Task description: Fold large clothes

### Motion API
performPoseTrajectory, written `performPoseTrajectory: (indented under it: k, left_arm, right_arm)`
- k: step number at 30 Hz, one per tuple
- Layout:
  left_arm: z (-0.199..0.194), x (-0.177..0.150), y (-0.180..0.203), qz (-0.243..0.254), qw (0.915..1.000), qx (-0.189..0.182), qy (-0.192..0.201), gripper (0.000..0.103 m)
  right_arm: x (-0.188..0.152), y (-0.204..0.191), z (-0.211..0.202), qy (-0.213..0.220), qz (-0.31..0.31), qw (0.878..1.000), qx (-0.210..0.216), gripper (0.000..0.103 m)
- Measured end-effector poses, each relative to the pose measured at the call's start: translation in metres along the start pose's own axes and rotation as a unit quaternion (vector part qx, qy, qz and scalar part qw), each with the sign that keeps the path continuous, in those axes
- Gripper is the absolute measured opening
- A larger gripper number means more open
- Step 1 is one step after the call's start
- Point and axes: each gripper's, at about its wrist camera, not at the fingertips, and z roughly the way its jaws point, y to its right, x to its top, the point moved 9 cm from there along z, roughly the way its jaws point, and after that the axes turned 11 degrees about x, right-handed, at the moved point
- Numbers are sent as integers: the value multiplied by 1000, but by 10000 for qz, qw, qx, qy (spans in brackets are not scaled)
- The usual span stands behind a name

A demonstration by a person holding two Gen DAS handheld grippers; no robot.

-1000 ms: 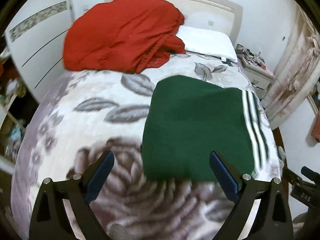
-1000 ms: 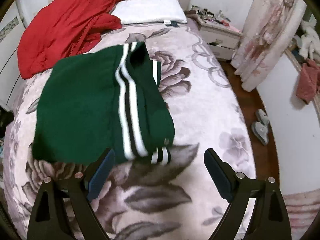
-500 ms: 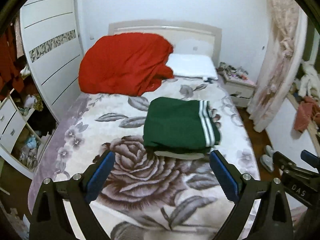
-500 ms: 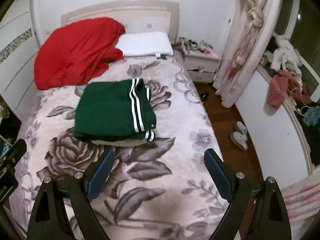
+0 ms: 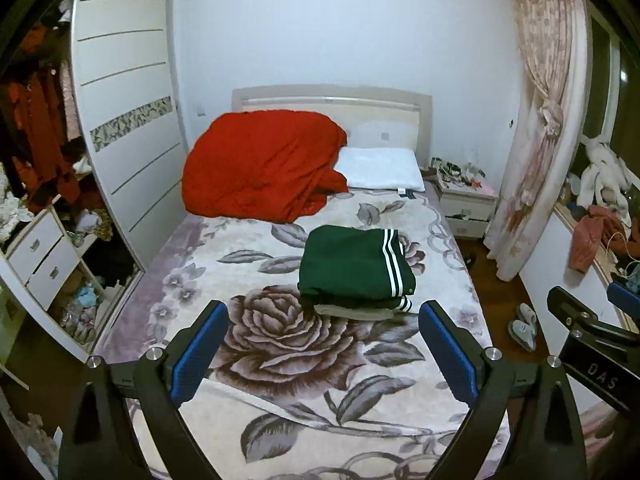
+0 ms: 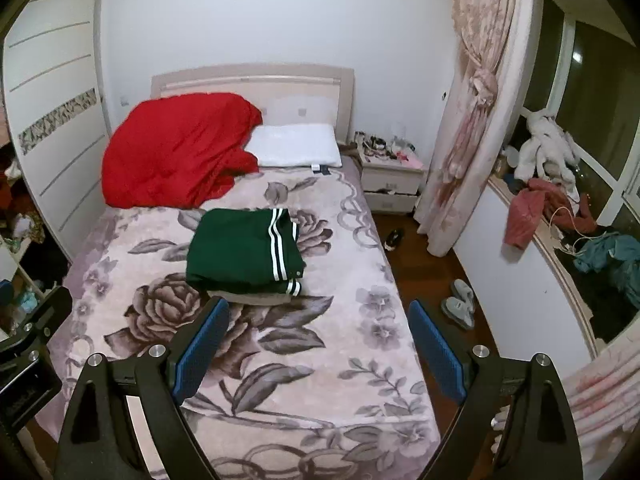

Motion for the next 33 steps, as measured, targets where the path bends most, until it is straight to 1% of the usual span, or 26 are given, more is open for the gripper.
performPoseTrajectory:
  k: [3,6,10,13,14,22,28,33]
  left_arm:
    - [-14,1,-3,-11,10000,12,86,97]
    - [-27,2,-6,-30,9997,53,229,97]
    - [-36,-1,-11,-93,9996,62,273,97]
    - [-45,-4,-13,-148,9994,24,312,98]
    - [-46,-5,-13,-132,9994,34,332,99]
    - [-60,-8,-17,-198,9989,29,425,100]
    - [-68,-9,-18,-169,9985,73,524,100]
    - [-69,-9,-19,-158,9985,109,522,100]
  right_arm:
    - [0,2,-31,143,-8,9999,18,96]
    - [-1,3,-53,262,-62,9996,37,98]
    - [1,4,-75,369,-77,9992,161,98]
    - [1,6,-90,463,-118,9987,152,99]
    - [3,7,-92,494,-125,9986,161,100]
    - [1,8,-112,562,-187,9980,237,102]
    - [11,7,-117,637,-208,9971,366,102]
    - [14,6,-118,656,-209,9965,466,102]
